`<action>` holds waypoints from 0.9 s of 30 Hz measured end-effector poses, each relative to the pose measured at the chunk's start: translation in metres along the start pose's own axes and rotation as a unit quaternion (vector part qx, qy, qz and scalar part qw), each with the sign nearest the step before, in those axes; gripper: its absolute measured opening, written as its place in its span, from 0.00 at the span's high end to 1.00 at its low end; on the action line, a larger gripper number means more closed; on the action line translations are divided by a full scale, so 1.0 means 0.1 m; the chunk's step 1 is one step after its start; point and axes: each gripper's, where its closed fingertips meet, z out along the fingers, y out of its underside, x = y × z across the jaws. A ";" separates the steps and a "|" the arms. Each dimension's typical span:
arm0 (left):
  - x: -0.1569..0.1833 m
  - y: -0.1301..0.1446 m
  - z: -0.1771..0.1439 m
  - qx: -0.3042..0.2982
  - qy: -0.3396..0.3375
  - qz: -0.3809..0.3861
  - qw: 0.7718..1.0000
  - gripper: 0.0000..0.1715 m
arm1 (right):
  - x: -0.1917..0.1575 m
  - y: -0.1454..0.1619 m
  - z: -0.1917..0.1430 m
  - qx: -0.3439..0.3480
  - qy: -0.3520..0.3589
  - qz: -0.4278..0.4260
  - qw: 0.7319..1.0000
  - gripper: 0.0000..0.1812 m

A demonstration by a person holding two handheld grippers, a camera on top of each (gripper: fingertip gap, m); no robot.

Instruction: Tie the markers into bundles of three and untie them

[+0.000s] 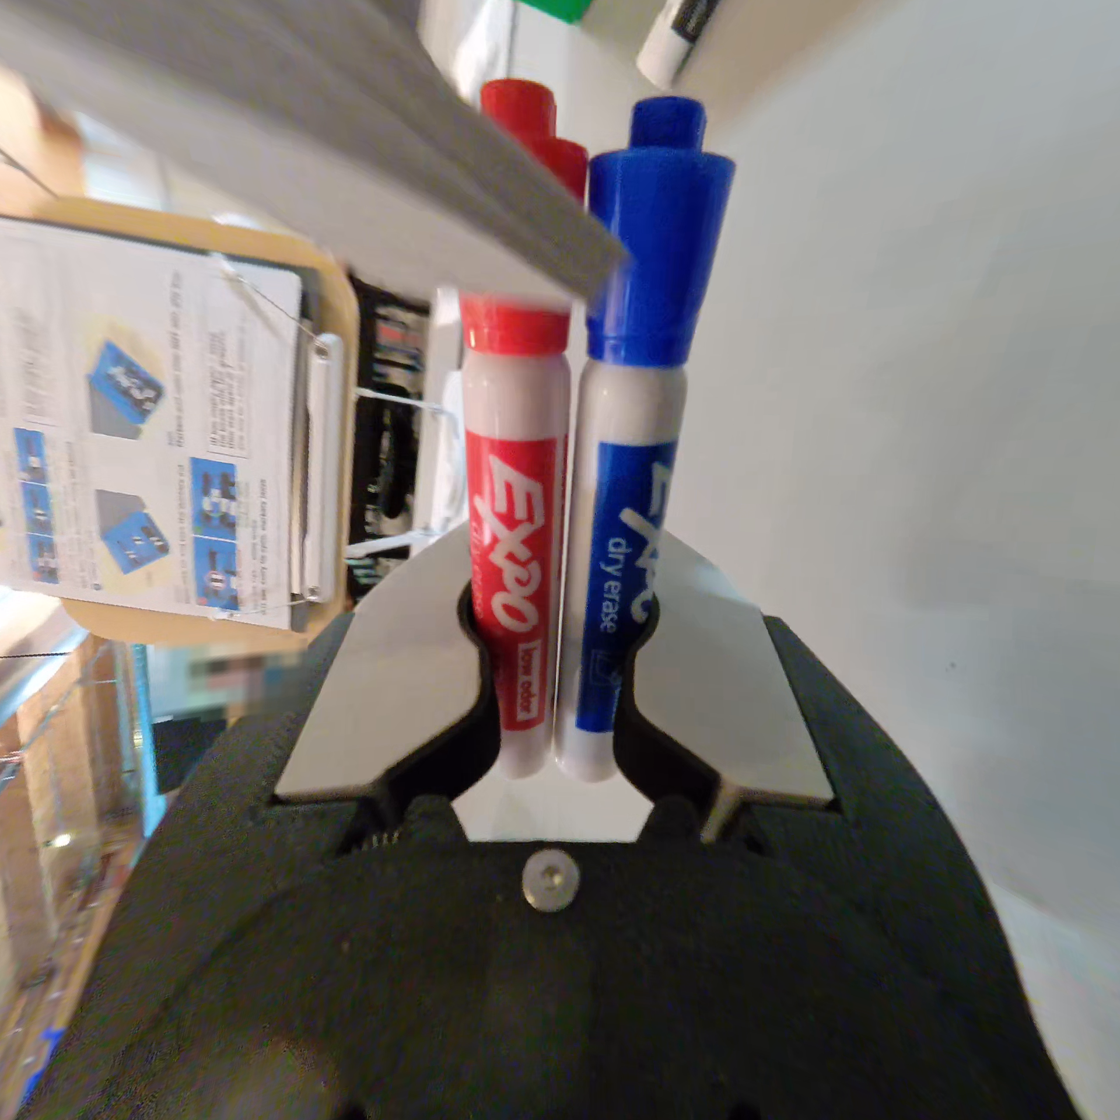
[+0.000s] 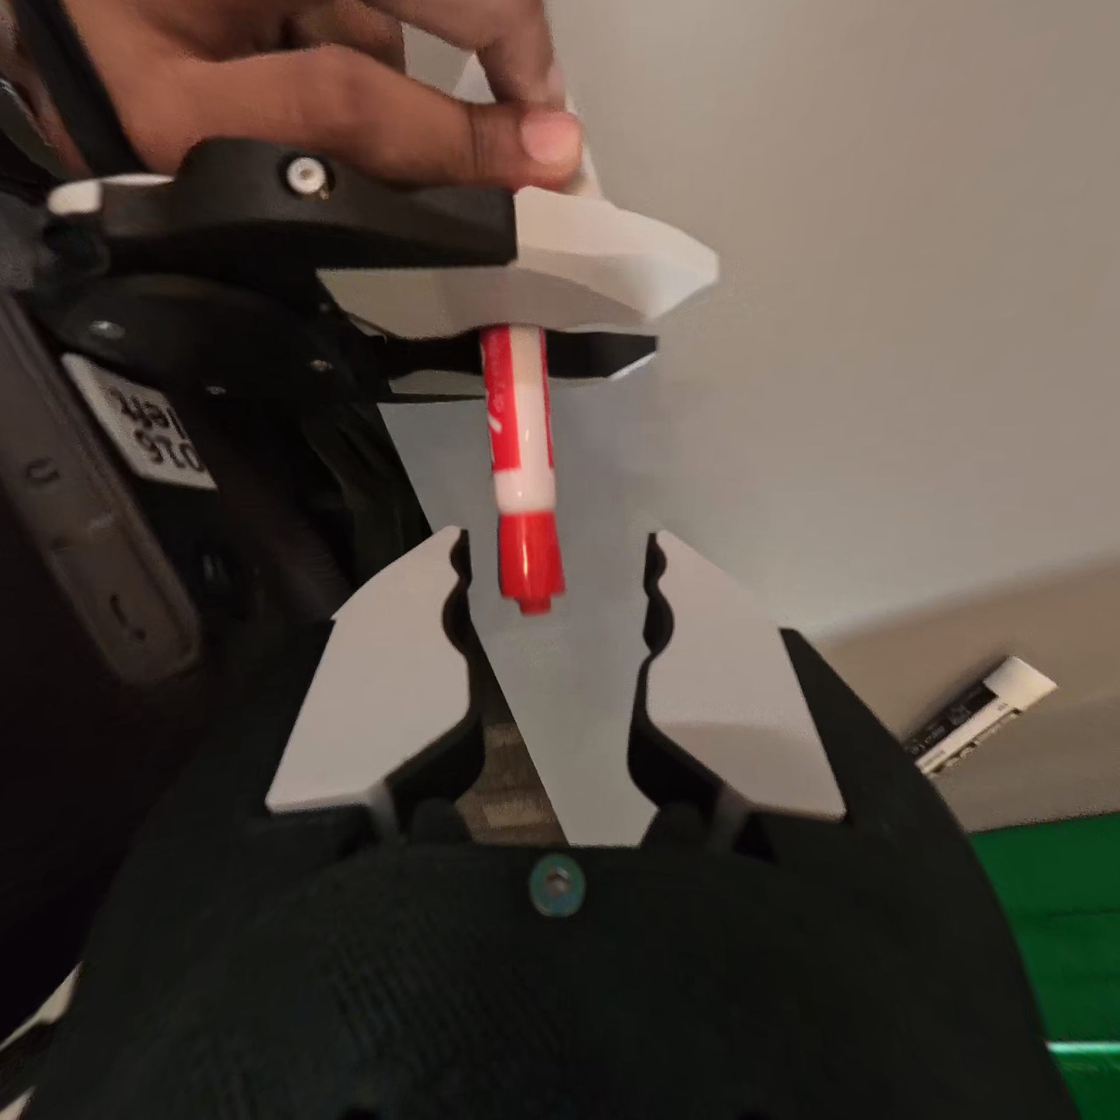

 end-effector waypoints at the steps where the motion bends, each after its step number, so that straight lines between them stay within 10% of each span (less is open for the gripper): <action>1: 0.04 0.04 0.02 -0.010 0.019 -0.007 1.000 0.74 | 0.04 0.01 -0.08 0.021 0.002 0.007 1.000 0.68; 8: 0.35 0.35 0.09 -0.069 0.168 -0.047 0.982 0.73 | 0.62 0.57 -0.45 0.091 0.111 0.073 0.987 0.62; 18: 0.56 0.42 -0.06 -0.091 0.337 -0.168 0.922 0.72 | 1.34 1.20 -0.31 -0.015 0.343 0.013 0.939 0.71; 22: 0.63 0.45 -0.11 -0.093 0.364 -0.177 0.910 0.72 | 1.51 1.18 -0.08 -0.033 0.341 0.053 0.938 1.00; 27: 0.75 0.54 -0.17 -0.102 0.400 -0.173 0.895 0.72 | 1.75 1.44 0.14 -0.085 0.351 0.124 0.924 1.00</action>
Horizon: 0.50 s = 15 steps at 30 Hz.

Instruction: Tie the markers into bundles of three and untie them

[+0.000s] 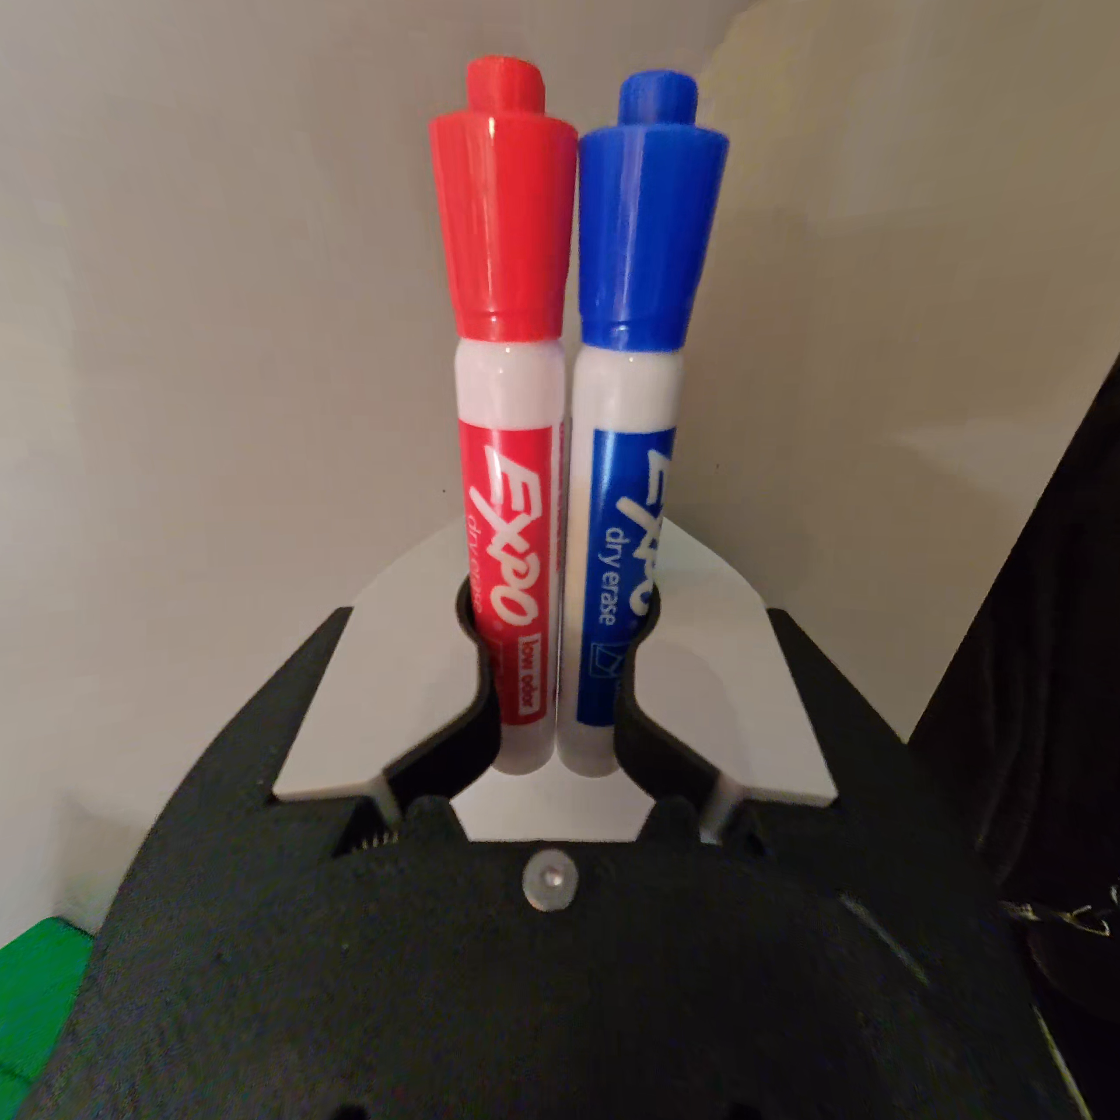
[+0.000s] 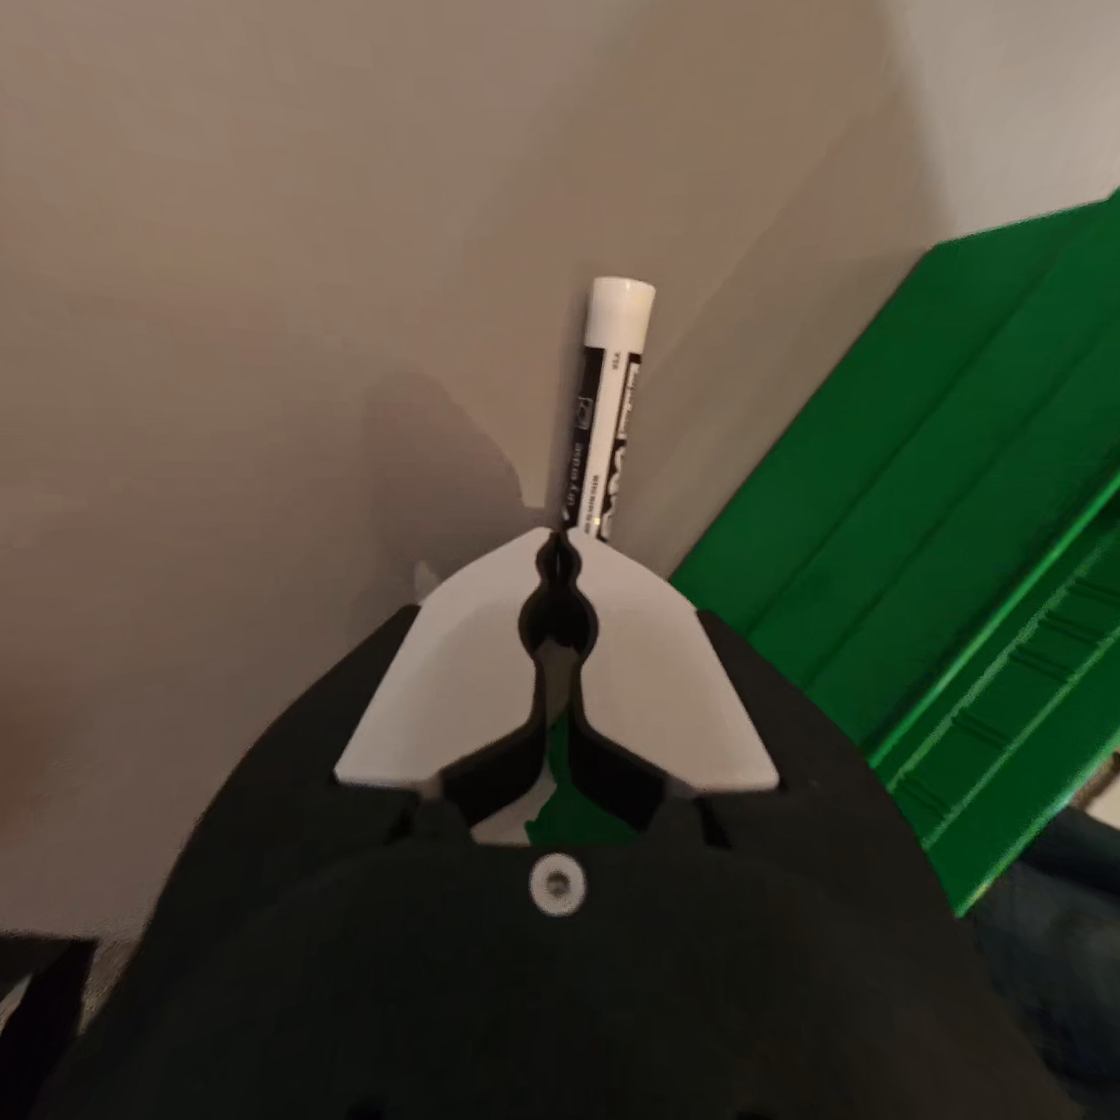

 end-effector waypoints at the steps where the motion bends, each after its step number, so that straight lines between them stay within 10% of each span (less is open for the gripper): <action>1: 0.02 0.02 0.01 -0.004 0.008 0.002 1.000 0.72 | 0.03 0.01 0.03 -0.002 0.011 0.002 1.000 1.00; 15: 0.03 0.06 0.02 -0.005 0.023 -0.006 1.000 0.72 | 0.01 0.01 0.21 0.010 0.011 0.049 0.999 1.00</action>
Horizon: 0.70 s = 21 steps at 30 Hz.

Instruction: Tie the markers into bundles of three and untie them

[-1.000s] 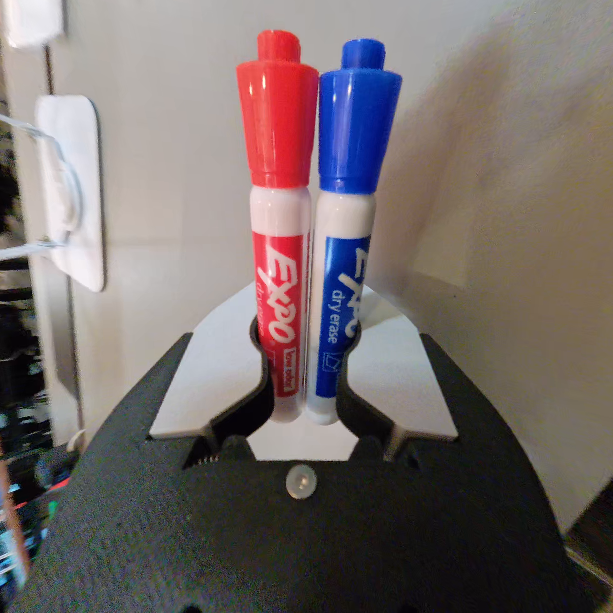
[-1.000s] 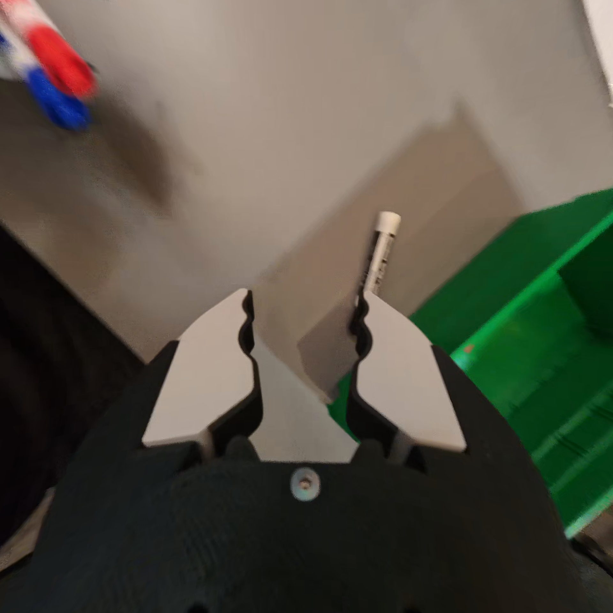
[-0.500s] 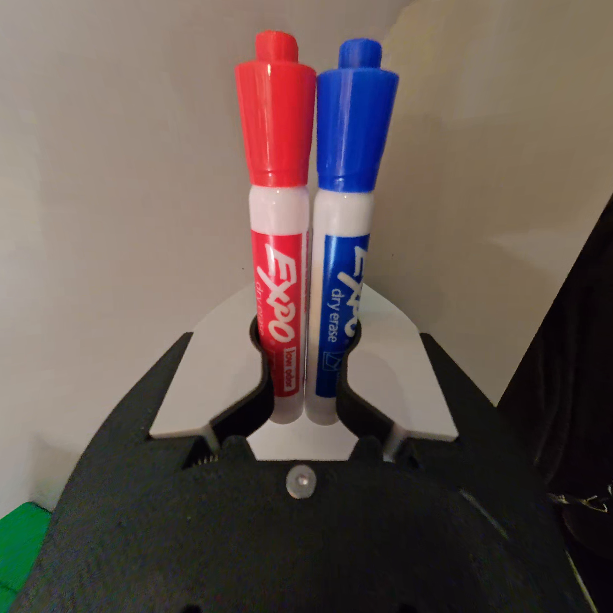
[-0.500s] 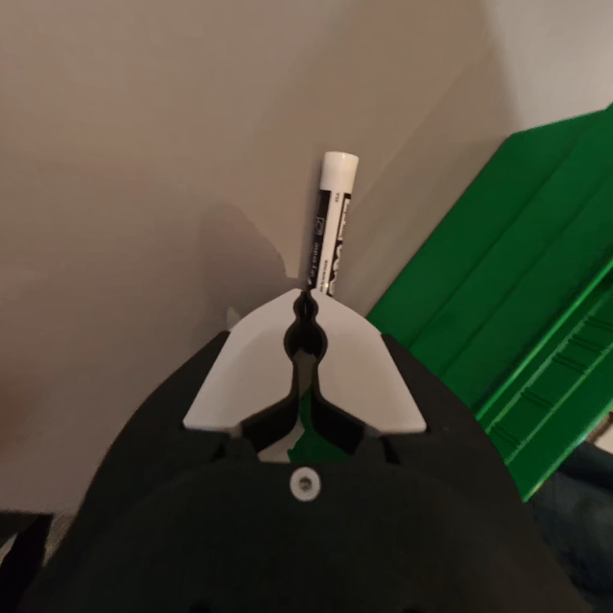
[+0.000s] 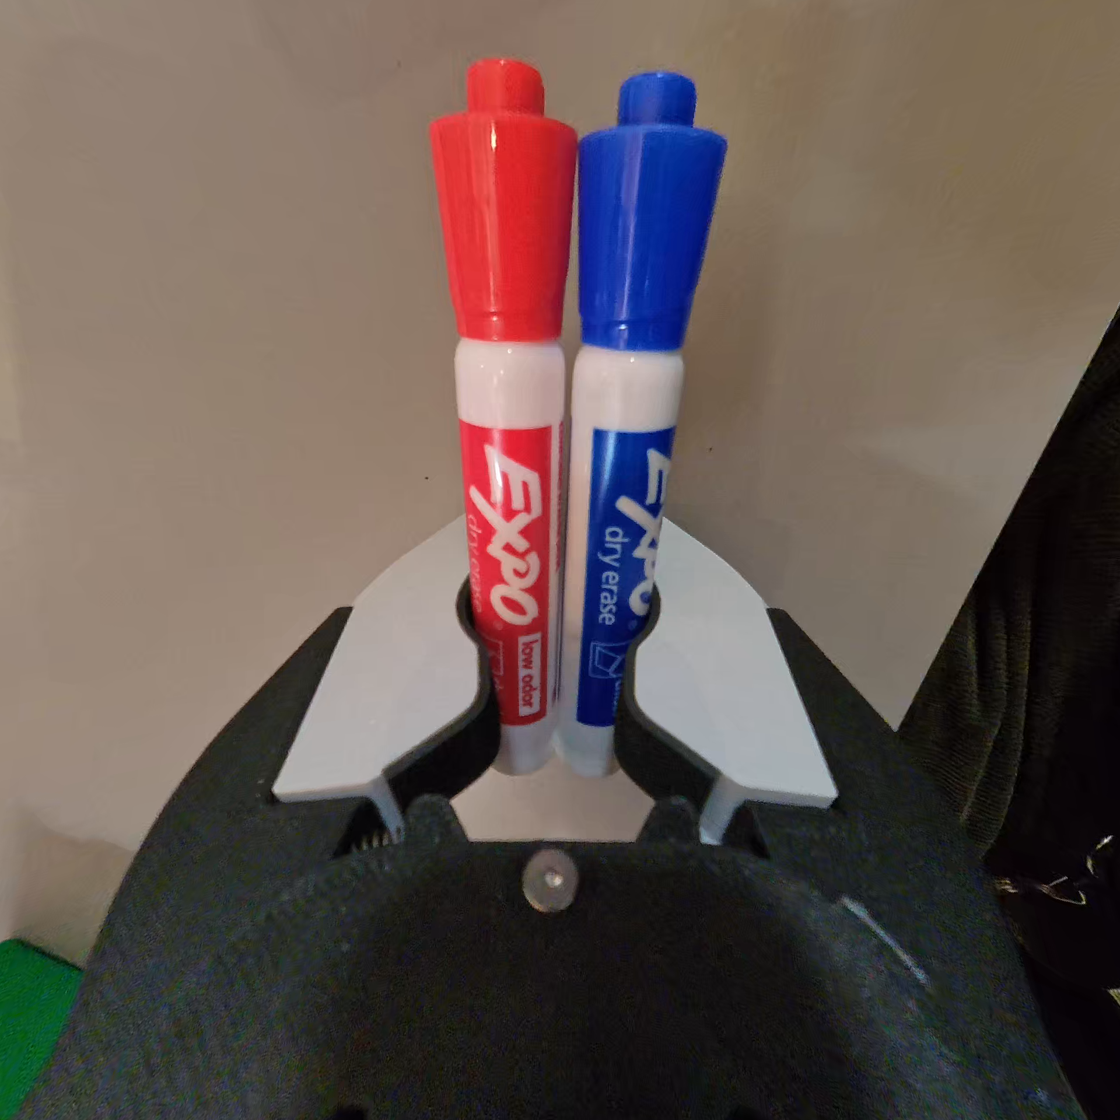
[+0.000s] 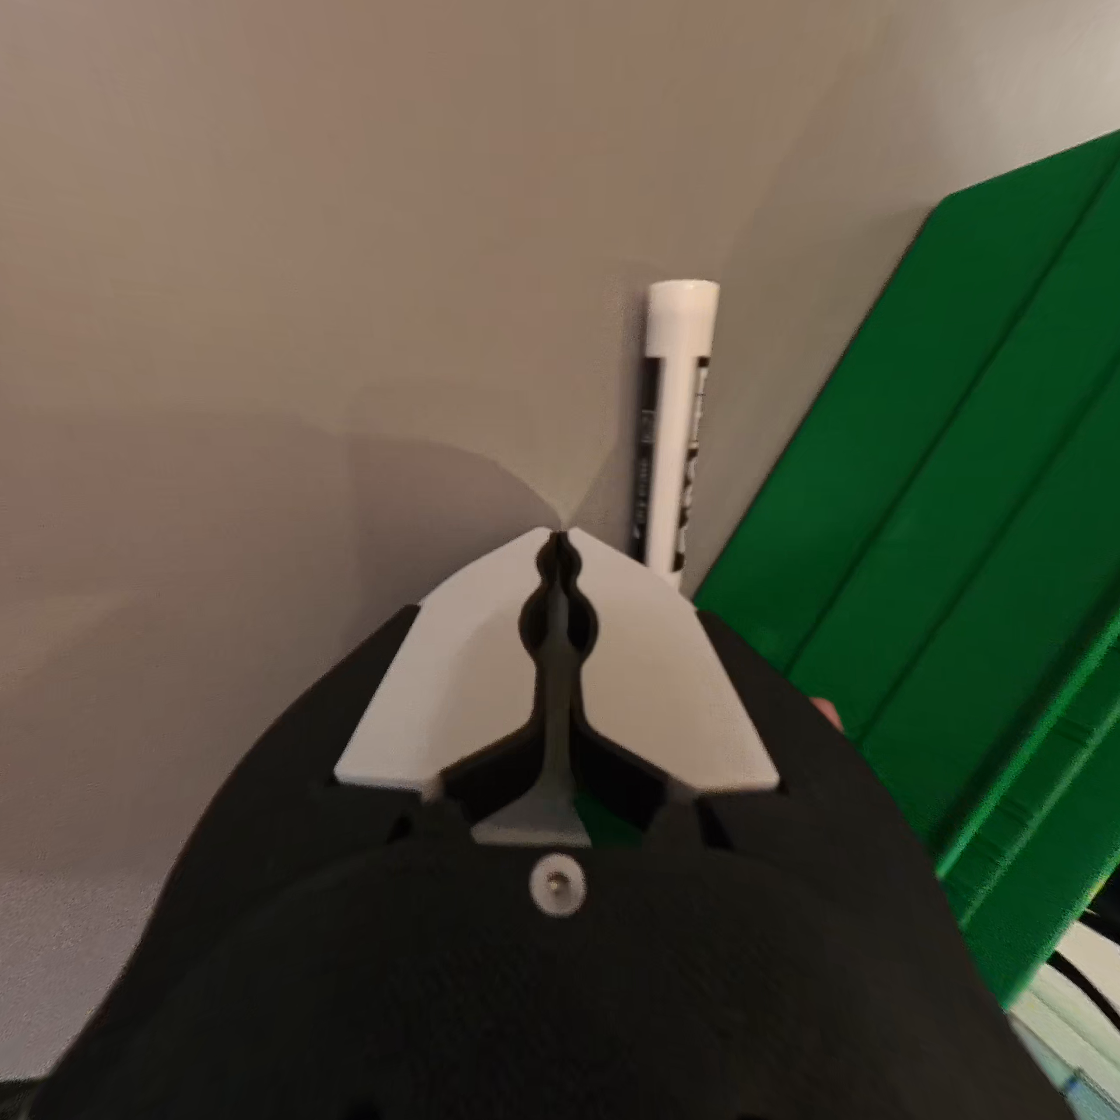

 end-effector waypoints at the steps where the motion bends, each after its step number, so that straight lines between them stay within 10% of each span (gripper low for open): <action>1: -0.01 0.00 0.00 0.001 -0.002 0.000 1.000 0.72 | -0.01 -0.01 -0.01 0.005 -0.007 0.006 1.000 0.99; 5: -0.04 -0.01 -0.01 0.011 -0.007 -0.006 1.000 0.72 | 0.04 -0.12 -0.18 0.055 -0.006 0.032 0.998 0.72; 11: -0.06 -0.05 -0.02 0.028 -0.001 -0.022 0.999 0.72 | 0.39 -0.35 -0.58 0.116 0.027 0.008 0.993 0.70; 17: -0.06 -0.06 -0.04 0.035 -0.003 -0.023 0.999 0.72 | 0.29 -0.46 -0.26 0.007 -0.072 -0.025 0.997 0.70; 21: -0.05 -0.04 -0.04 0.039 0.000 -0.026 0.999 0.72 | 0.44 -0.41 0.07 -0.063 -0.006 -0.054 0.996 0.77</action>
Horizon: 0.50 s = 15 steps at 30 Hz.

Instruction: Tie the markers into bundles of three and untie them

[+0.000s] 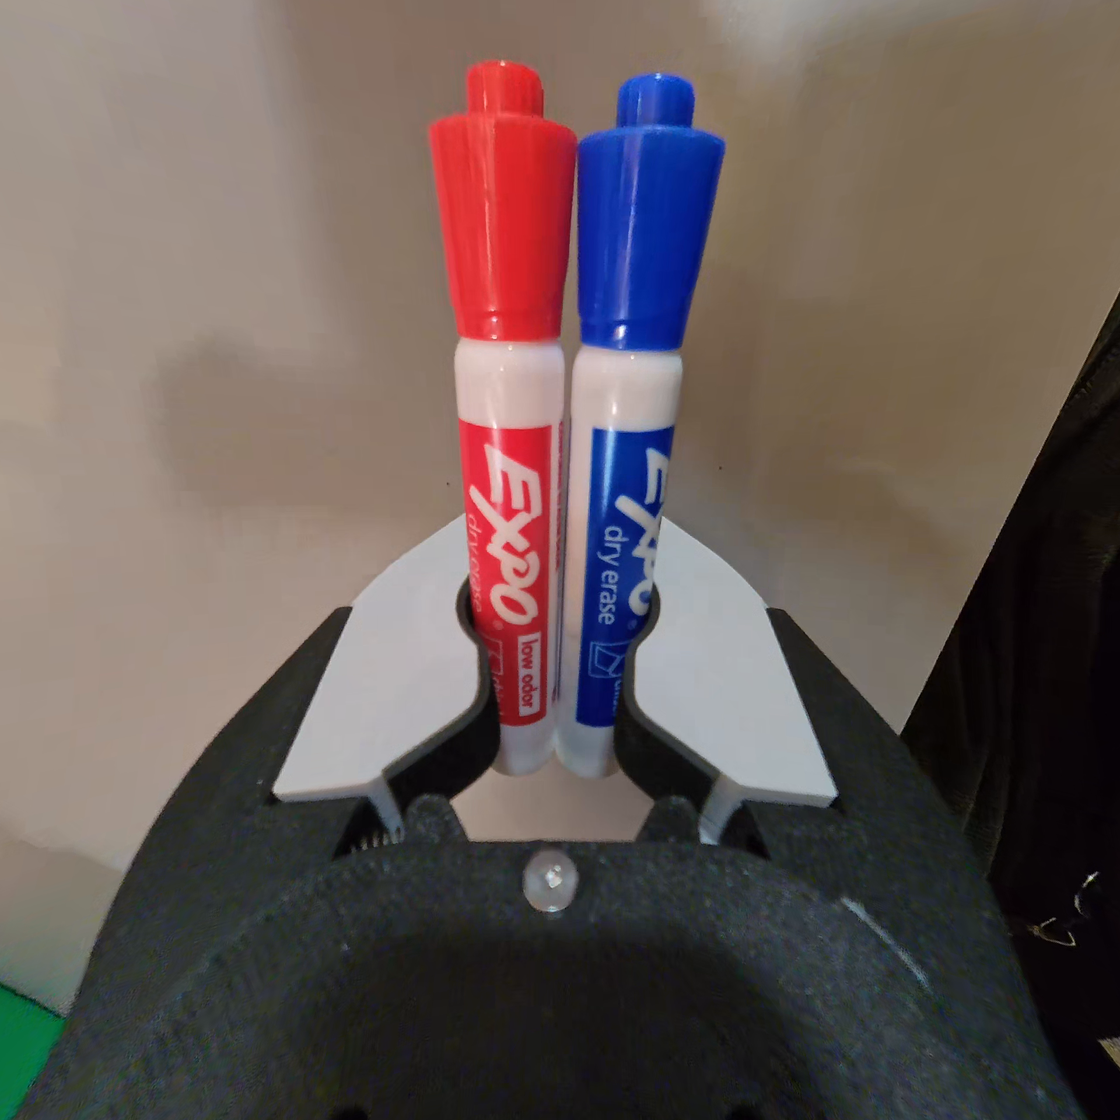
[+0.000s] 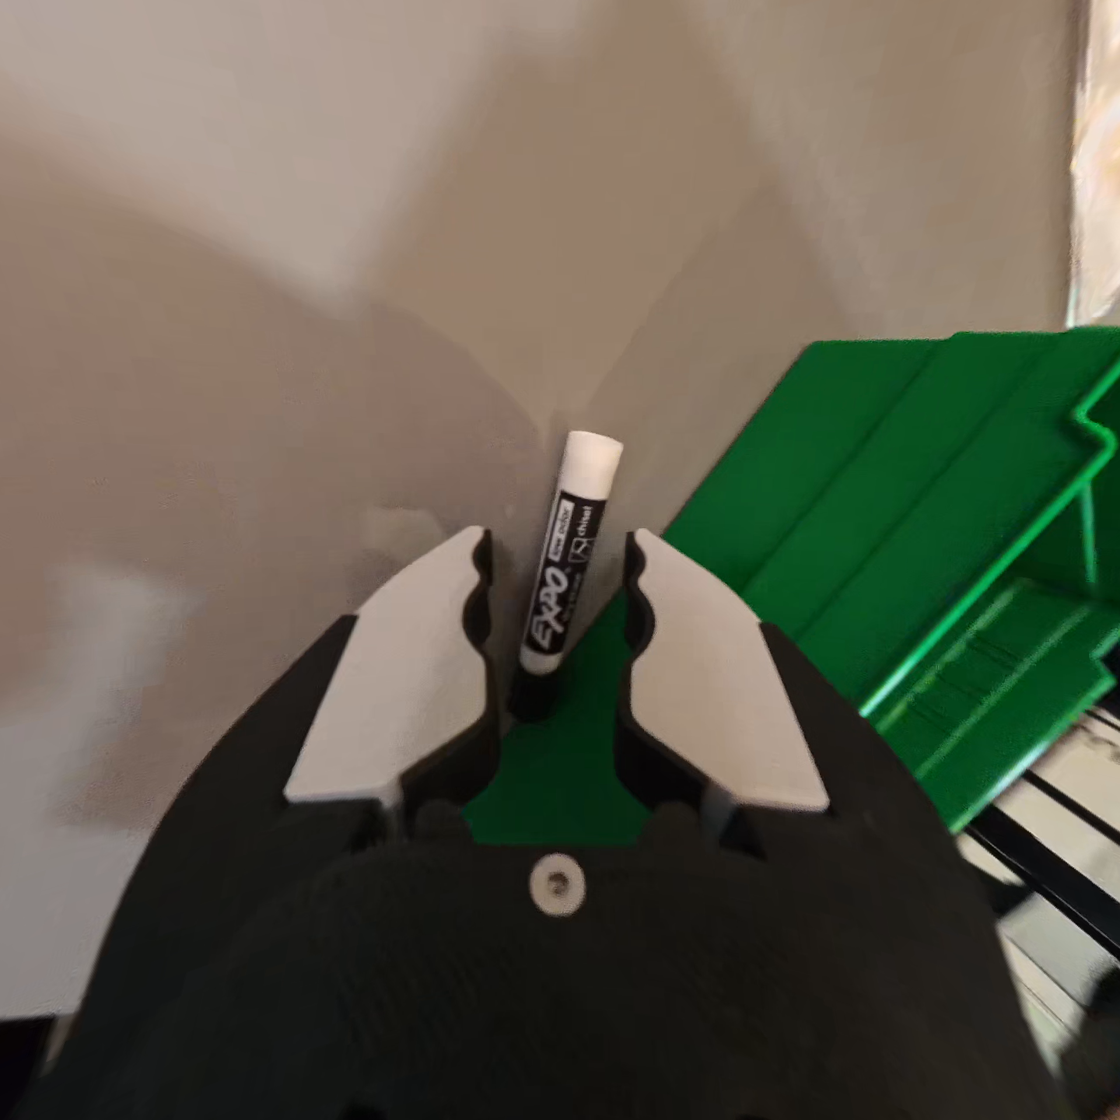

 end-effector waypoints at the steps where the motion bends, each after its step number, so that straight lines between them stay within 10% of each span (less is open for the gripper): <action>1: 0.01 0.01 0.00 0.000 0.002 0.000 1.000 0.72 | -0.01 0.03 0.06 -0.017 0.009 -0.008 1.000 0.80; 5: 0.03 0.09 0.00 -0.007 0.016 -0.003 1.000 0.72 | -0.04 0.06 0.12 -0.037 0.046 -0.031 0.998 0.89; 12: 0.04 0.28 -0.08 -0.039 0.044 -0.007 0.998 0.72 | -1.08 -0.21 -0.43 0.108 -0.178 -0.011 0.978 0.90; 15: 0.07 0.33 -0.14 -0.052 0.059 -0.003 0.997 0.72 | -1.35 -0.25 -0.66 0.154 -0.154 -0.054 0.975 0.90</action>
